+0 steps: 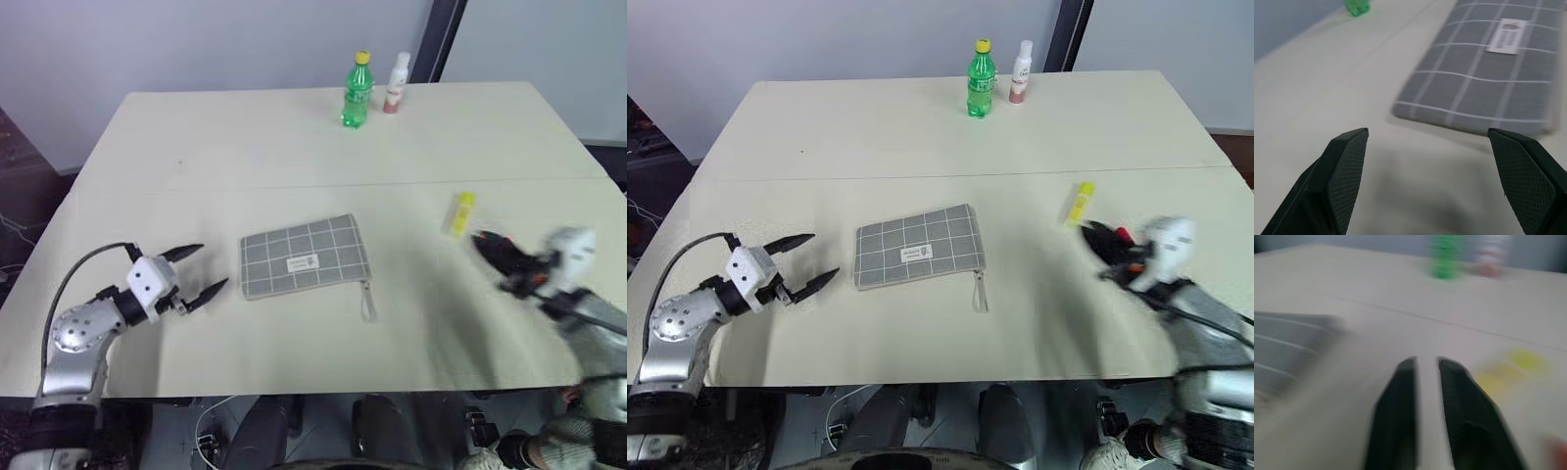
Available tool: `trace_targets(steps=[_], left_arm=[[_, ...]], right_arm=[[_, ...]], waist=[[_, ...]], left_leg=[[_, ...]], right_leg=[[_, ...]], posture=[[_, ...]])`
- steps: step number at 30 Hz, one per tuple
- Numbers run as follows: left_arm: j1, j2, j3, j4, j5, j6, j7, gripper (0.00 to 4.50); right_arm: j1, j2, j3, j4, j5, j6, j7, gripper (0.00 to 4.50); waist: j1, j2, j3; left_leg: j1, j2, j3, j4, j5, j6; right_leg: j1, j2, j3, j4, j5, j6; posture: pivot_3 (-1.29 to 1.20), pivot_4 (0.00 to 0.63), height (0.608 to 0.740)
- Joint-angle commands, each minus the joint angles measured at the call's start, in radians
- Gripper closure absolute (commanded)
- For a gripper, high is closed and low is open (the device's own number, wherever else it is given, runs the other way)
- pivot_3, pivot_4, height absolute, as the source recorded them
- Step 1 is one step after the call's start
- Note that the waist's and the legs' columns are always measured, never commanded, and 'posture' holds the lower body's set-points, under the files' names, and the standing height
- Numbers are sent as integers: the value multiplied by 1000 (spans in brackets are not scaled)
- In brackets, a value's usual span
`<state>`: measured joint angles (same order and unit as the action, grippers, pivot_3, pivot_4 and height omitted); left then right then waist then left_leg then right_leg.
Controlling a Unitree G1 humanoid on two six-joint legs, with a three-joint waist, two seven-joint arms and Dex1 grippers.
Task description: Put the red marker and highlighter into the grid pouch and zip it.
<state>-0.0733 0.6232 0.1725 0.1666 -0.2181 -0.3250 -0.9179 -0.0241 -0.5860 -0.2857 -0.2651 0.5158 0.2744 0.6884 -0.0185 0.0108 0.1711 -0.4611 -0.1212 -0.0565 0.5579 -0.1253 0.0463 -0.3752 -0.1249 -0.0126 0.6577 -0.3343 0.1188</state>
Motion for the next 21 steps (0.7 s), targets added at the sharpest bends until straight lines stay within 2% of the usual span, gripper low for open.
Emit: trace_targets(steps=[1,3,6,12,17,21], left_arm=[[-24,7,-37,48,53,-115,-7,393],[-60,1,-78,84,94,-190,-12,393],[-126,-12,-128,169,139,-303,-8,393],[-199,-13,-185,307,184,-446,2,393],[-247,-19,-239,392,247,-565,21,393],[-295,-39,-283,459,306,-640,59,393]], right_arm=[[-59,19,138,-99,-76,37,-48,4444],[-115,54,246,-71,-135,25,-52,4444],[-200,60,409,82,-306,-57,-21,4444],[-252,94,491,229,-399,-155,-3,4444],[-268,67,565,317,-561,-208,-28,4444],[-248,77,552,308,-556,-213,-16,4444]], waist=[[11,-1,0],[25,-2,0],[36,-2,0],[30,-2,0],[31,-3,-1],[34,-6,-3]], left_leg=[[-1,-1,0,0,0,0],[-1,-3,-1,-2,0,0],[-1,-4,-1,-1,1,-1],[0,-3,-1,0,1,-2],[1,-2,-2,1,3,-4],[1,-2,-3,1,3,-5]], right_leg=[[-1,0,0,0,0,0],[-1,-1,0,-2,0,0],[-1,-1,0,-2,2,1],[-1,4,1,-2,8,7],[-2,4,1,4,11,11],[-2,6,1,6,11,10]], posture=[[0,150,740],[0,150,740],[0,150,740],[0,150,740],[0,150,740],[0,150,740]])
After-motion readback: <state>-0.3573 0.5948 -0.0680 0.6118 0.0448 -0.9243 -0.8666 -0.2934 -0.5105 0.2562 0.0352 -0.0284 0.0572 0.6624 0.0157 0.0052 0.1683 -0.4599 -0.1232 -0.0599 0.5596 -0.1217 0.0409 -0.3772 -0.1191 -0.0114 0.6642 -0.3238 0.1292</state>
